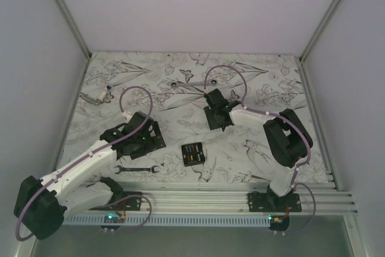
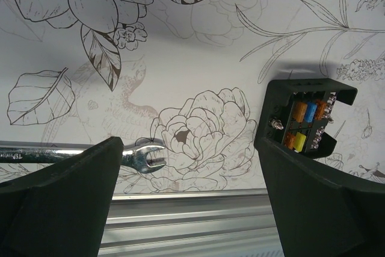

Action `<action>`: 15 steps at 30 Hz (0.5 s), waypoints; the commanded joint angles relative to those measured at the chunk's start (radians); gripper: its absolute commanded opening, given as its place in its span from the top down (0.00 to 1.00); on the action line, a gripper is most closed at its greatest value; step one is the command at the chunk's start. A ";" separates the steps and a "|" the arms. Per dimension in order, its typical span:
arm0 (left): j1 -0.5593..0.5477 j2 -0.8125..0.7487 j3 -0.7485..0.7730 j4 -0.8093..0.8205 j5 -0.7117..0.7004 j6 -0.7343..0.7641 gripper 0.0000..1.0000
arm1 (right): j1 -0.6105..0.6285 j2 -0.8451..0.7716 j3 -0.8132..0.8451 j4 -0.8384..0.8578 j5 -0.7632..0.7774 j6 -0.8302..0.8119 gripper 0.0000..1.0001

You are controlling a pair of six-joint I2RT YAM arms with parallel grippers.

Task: Snap on the fuse box
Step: Pick up the fuse from the center of the board.

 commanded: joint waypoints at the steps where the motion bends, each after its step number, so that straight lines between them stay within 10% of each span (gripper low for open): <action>1: -0.002 -0.017 0.008 -0.008 0.002 0.012 0.01 | -0.003 -0.018 0.022 -0.051 -0.066 0.035 0.52; 15: -0.002 -0.038 -0.004 -0.008 -0.006 0.012 0.01 | -0.031 0.077 0.138 -0.098 -0.061 0.089 0.56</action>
